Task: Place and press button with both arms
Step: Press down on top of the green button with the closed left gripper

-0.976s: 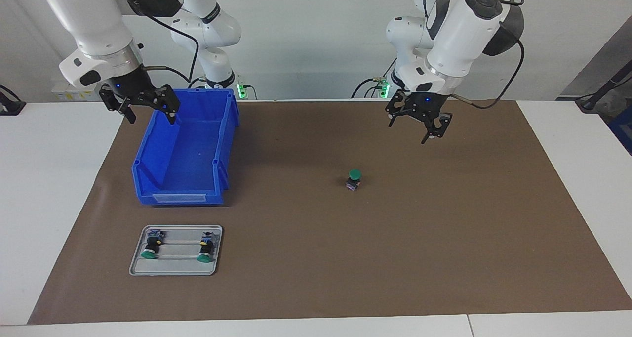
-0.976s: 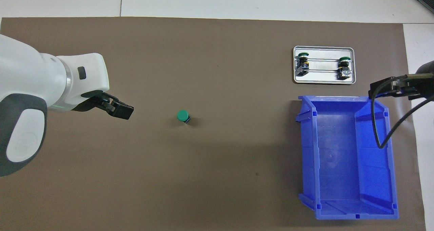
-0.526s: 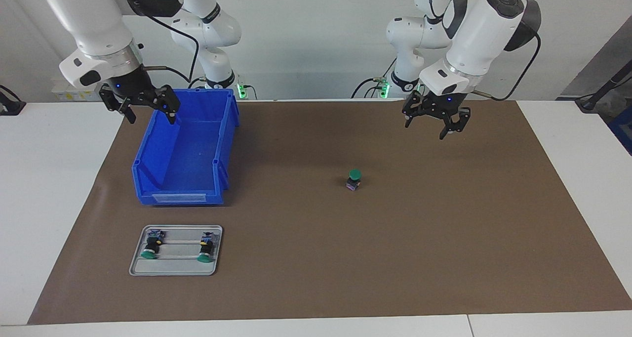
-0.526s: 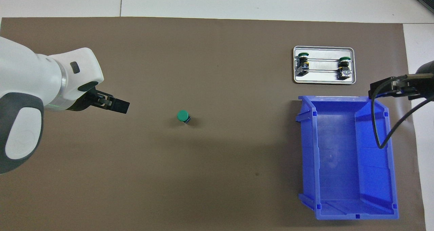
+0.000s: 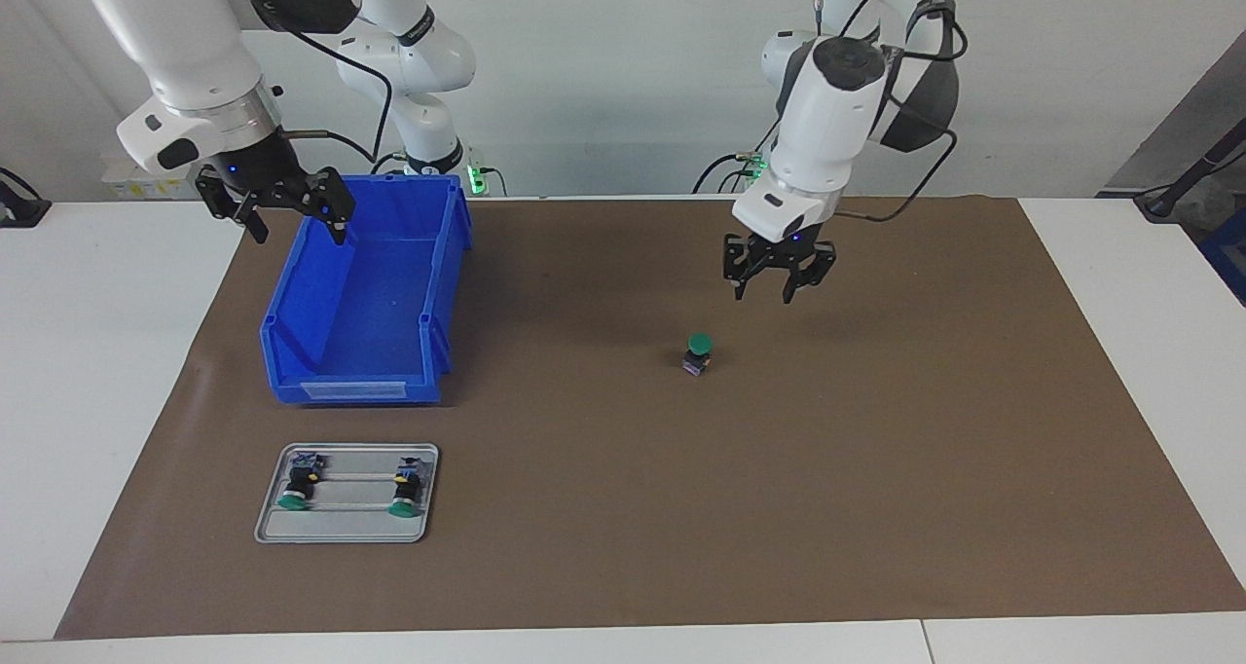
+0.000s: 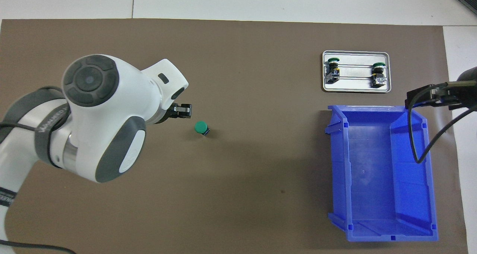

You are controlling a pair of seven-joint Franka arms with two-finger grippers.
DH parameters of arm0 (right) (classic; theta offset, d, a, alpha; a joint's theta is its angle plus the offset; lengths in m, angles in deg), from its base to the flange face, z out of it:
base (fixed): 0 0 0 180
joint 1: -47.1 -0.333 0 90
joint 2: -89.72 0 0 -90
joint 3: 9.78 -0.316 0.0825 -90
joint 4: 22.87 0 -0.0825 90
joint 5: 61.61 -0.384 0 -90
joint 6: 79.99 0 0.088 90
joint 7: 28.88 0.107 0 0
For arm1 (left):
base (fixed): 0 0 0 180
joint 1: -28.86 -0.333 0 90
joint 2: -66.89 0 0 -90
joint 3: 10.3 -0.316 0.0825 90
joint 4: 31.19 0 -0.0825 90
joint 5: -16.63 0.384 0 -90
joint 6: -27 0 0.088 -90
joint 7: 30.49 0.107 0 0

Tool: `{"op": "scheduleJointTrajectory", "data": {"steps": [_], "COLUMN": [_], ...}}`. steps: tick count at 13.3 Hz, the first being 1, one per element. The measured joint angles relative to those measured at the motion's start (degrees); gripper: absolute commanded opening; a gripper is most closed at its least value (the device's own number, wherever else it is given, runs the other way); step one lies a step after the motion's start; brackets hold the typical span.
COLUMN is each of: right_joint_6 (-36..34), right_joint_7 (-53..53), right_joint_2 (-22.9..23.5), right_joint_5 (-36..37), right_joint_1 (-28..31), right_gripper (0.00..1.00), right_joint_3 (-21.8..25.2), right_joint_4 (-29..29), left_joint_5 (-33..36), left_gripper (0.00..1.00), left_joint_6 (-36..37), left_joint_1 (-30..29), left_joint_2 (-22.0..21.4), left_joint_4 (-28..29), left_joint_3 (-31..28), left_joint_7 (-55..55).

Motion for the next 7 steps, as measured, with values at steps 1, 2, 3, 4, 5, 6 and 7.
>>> {"op": "scheduleJointTrajectory", "data": {"steps": [1,2,3,4,5,6,7], "right_joint_6": [0.00,0.00,0.00,0.00,0.00,0.00,0.00], "right_joint_7": [0.00,0.00,0.00,0.00,0.00,0.00,0.00], "right_joint_2": [0.00,0.00,0.00,0.00,0.00,0.00,0.00], "right_joint_5": [0.00,0.00,0.00,0.00,0.00,0.00,0.00], "right_joint_1": [0.00,0.00,0.00,0.00,0.00,0.00,0.00], "right_gripper": [1.00,1.00,1.00,1.00,1.00,1.00,1.00], "right_joint_3": [0.00,0.00,0.00,0.00,0.00,0.00,0.00], "right_joint_4": [0.00,0.00,0.00,0.00,0.00,0.00,0.00], "left_joint_5": [0.14,0.19,0.20,0.21,0.23,0.27,0.29], "left_gripper": [0.00,0.00,0.00,0.00,0.00,0.00,0.00], "left_joint_6": [-1.44,-2.69,-4.13,-5.96,-8.07,-10.13,-11.60], "left_joint_1": [0.91,1.31,1.48,1.75,2.37,3.14,3.82], "left_joint_2": [1.50,2.60,3.13,3.25,3.23,3.18,3.15], "left_joint_4": [0.05,0.21,0.76,1.93,3.57,5.45,7.06], "left_joint_3": [0.07,0.04,0.01,0.05,0.06,0.07,0.11], "left_joint_7": [-1.21,-1.75,-2.40,-4.23,-6.89,-9.16,-10.40]}}
